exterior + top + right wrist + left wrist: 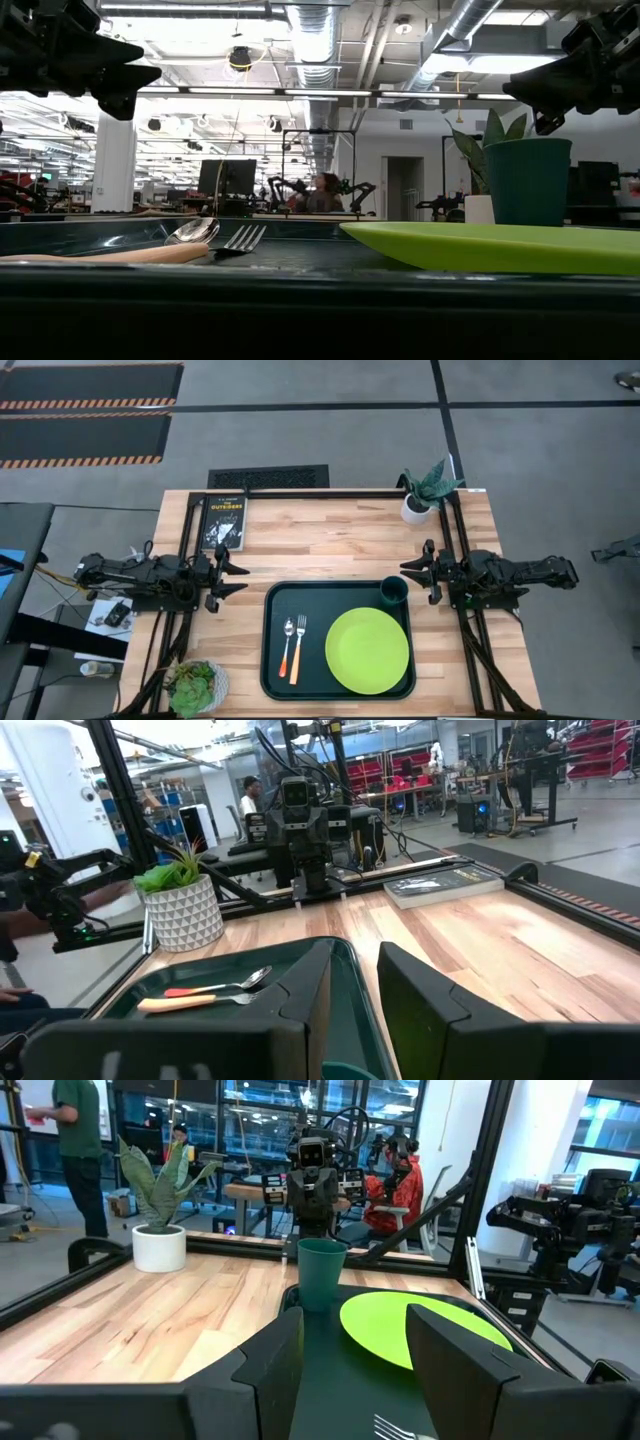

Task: Pick and place plate/cup/fork/spoon on tray
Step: Return to Home Position

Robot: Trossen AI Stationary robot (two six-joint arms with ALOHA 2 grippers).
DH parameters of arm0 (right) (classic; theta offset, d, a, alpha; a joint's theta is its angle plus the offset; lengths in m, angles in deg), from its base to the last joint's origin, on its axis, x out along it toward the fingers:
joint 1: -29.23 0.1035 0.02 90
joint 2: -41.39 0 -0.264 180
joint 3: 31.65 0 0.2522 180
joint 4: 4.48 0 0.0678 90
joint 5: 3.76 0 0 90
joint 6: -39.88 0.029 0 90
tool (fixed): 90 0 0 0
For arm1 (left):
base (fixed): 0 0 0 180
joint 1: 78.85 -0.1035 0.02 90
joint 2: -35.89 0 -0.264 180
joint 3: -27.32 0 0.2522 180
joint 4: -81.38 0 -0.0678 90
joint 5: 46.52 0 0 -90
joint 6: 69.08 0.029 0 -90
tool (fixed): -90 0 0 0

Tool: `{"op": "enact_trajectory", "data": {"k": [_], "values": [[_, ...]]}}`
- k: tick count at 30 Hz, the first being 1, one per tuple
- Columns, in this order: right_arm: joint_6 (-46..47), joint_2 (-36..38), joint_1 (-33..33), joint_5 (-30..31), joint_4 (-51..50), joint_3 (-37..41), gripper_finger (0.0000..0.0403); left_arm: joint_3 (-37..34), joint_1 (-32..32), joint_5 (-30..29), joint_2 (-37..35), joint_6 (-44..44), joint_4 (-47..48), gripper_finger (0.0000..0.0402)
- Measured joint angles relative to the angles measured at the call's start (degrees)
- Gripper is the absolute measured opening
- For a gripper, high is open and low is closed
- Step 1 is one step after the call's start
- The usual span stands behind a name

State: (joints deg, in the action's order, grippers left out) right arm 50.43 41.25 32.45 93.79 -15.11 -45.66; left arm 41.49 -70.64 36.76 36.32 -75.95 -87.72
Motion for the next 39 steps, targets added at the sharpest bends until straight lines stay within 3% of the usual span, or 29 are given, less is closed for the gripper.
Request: {"op": "enact_trajectory", "data": {"k": [39], "values": [[0.0, 0.0, 0.0, 0.0, 0.0, 0.0, 0.0114, 0.0, 1.2, 0.3, 0.7, 0.0, 0.0, 0.0169]]}}
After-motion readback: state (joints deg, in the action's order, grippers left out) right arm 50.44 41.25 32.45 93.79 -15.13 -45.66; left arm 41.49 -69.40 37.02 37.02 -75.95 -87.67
